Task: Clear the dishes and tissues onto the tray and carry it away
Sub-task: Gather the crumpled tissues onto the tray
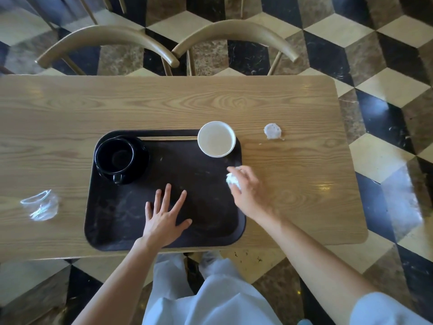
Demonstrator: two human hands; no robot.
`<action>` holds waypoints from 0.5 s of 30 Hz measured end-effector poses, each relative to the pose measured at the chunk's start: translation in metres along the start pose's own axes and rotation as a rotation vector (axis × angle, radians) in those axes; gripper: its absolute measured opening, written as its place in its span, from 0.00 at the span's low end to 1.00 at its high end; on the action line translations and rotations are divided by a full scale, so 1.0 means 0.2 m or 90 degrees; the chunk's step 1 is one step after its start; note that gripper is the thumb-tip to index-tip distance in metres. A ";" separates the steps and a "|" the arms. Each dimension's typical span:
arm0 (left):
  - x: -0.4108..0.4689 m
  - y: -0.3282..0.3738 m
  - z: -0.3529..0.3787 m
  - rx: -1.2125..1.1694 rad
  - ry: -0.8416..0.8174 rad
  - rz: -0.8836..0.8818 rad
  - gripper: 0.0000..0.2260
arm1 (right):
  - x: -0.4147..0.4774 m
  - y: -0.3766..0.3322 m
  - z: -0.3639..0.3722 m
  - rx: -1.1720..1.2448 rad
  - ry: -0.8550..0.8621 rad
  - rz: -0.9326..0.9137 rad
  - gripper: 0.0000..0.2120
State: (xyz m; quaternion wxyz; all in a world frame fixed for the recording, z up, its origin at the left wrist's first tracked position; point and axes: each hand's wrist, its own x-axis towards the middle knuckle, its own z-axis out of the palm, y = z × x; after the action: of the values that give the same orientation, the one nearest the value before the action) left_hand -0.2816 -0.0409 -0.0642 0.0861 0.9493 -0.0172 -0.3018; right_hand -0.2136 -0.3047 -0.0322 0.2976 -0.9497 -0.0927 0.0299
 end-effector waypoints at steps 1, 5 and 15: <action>0.00 0.00 0.00 0.000 0.003 0.002 0.38 | -0.02 -0.02 0.04 -0.015 -0.032 -0.041 0.21; 0.00 -0.01 0.01 0.001 0.007 0.002 0.38 | -0.06 -0.03 0.17 -0.071 -0.159 -0.090 0.22; 0.00 -0.01 0.00 -0.008 0.010 0.002 0.38 | -0.17 -0.02 0.20 -0.227 -0.226 -0.164 0.25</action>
State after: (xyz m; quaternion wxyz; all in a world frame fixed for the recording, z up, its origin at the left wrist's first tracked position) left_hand -0.2822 -0.0401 -0.0652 0.0923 0.9510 -0.0161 -0.2945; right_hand -0.2519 -0.2870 -0.0625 0.1061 -0.9474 -0.2670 0.1412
